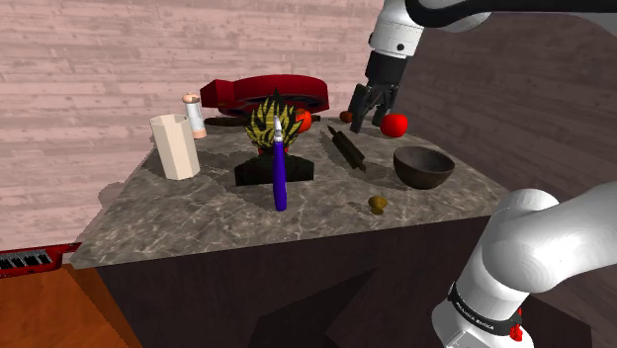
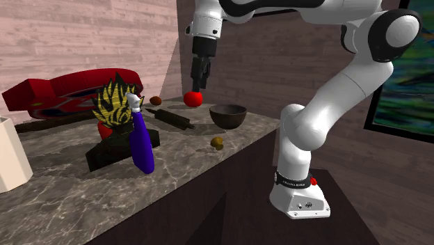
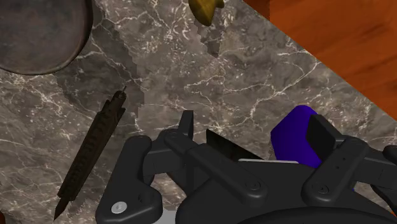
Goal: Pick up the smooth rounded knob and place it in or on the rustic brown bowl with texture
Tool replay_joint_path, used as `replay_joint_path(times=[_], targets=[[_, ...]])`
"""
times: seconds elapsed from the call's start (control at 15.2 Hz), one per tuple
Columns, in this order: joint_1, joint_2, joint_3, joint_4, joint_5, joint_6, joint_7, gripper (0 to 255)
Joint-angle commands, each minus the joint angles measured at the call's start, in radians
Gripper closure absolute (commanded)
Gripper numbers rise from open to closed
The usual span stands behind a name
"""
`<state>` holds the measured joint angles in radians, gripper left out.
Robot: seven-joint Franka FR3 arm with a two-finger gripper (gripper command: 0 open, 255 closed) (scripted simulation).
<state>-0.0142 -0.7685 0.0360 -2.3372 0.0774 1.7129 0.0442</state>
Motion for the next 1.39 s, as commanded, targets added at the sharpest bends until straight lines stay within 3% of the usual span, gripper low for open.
replay_joint_path(times=[0.0,0.92,1.32], targets=[[0.0,0.0,0.0,0.0,0.0,0.0,0.0,0],[-0.045,-0.032,0.173,-0.42,-0.129,0.21,0.163,0],[-0.052,-0.012,0.174,-0.481,-0.136,0.29,0.167,0]])
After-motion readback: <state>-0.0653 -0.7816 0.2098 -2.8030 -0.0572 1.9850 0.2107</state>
